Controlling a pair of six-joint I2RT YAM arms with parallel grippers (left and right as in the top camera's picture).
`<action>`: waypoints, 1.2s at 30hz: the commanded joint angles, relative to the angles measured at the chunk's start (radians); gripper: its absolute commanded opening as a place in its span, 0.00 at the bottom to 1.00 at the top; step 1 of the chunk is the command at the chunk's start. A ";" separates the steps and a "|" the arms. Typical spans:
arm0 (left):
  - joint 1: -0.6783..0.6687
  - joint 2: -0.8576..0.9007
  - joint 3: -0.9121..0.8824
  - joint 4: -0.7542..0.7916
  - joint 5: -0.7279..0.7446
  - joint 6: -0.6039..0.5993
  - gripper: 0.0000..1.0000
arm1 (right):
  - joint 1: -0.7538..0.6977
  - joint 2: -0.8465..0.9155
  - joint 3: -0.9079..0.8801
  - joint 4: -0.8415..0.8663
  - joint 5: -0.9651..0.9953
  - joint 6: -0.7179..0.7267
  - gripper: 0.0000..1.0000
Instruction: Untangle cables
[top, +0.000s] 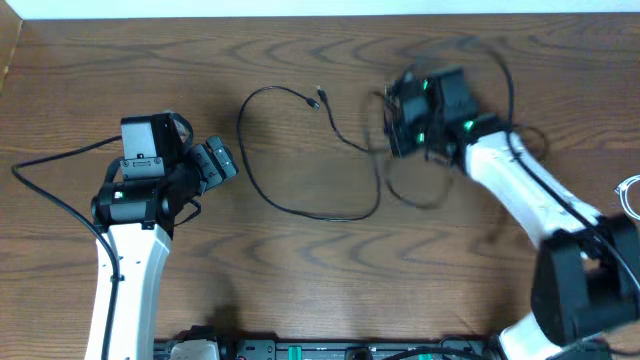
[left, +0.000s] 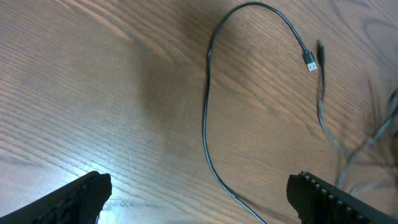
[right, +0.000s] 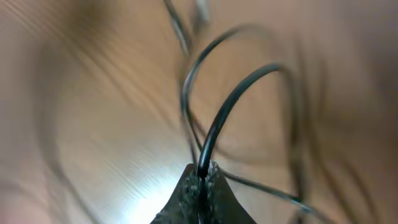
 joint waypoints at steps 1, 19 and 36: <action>-0.002 0.005 -0.002 -0.002 0.010 0.013 0.96 | -0.006 -0.134 0.186 -0.015 -0.175 0.013 0.01; -0.051 0.009 -0.002 0.200 0.331 0.013 0.96 | 0.007 -0.167 0.292 -0.171 -0.266 0.055 0.01; -0.259 0.287 -0.002 0.573 0.643 -0.085 0.89 | 0.034 -0.167 0.291 -0.316 -0.238 0.054 0.01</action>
